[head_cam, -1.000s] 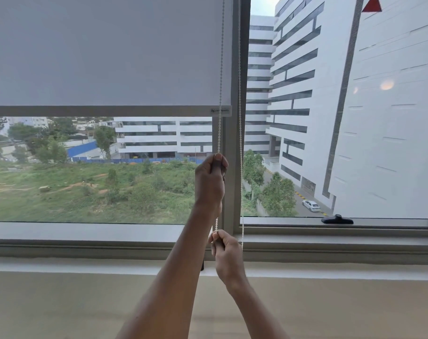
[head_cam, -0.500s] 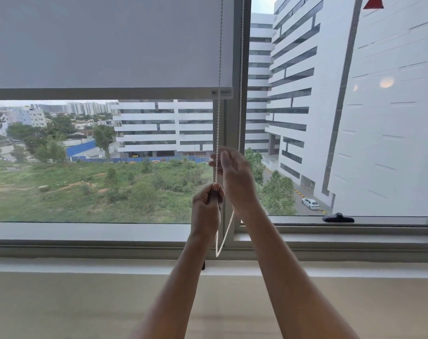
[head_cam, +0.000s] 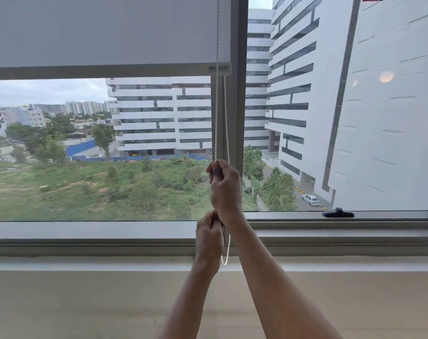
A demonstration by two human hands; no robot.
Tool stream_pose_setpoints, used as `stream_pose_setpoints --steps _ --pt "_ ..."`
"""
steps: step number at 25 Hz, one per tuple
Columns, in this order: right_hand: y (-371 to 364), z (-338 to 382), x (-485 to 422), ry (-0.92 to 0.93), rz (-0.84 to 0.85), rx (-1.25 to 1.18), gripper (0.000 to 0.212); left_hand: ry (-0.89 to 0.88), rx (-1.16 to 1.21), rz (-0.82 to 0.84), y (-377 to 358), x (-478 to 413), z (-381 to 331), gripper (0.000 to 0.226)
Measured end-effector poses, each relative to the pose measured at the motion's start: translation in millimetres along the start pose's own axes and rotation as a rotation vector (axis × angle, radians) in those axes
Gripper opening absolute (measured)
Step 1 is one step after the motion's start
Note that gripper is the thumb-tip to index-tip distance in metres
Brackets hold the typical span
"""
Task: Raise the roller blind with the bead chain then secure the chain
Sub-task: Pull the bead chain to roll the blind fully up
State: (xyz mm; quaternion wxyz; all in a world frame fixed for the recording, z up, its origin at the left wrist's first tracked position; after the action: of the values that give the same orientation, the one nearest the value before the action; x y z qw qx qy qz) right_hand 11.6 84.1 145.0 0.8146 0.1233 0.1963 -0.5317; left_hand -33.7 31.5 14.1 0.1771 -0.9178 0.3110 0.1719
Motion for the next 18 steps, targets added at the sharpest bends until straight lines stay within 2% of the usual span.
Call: stream_pose_setpoints --steps 5,7,8,10,14,18 --pt "2.8 -9.7 6.6 -0.004 0.02 -0.028 0.033 -0.002 -0.204 -0.01 7.5 -4.4 -11.1 0.033" --pt "7.5 -11.2 5.8 -0.004 0.012 -0.005 0.032 -0.054 -0.239 -0.051 11.1 -18.9 -36.6 0.049" --pt "10.5 -13.2 4.8 0.0 0.008 0.02 0.031 -0.098 -0.219 -0.072 9.9 -30.0 -53.2 0.055" --pt "13.9 -16.3 4.0 -0.008 0.009 0.049 0.035 -0.213 -0.168 -0.052 -0.8 -53.4 -98.9 0.051" --pt "8.5 -11.8 9.6 -0.037 0.061 -0.005 0.045 -0.329 -0.049 0.139 -45.4 -94.4 -180.6 0.039" --pt "6.0 -14.3 13.7 -0.059 0.055 -0.006 0.038 -0.363 0.09 0.059 -54.6 -103.1 -192.7 0.04"
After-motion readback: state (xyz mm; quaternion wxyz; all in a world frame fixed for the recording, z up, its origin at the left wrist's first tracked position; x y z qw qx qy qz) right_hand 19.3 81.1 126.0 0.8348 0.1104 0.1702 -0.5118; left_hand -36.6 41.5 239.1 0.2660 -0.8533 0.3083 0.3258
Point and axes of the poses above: each hand's wrist, its own x-axis away from the middle knuckle, its own y-axis out of the back of the hand, z = x × y, the point moved 6 cm from there along -x, towards the middle knuckle, and after that the axes turned 11 degrees about -y, right-handed, at the moved point
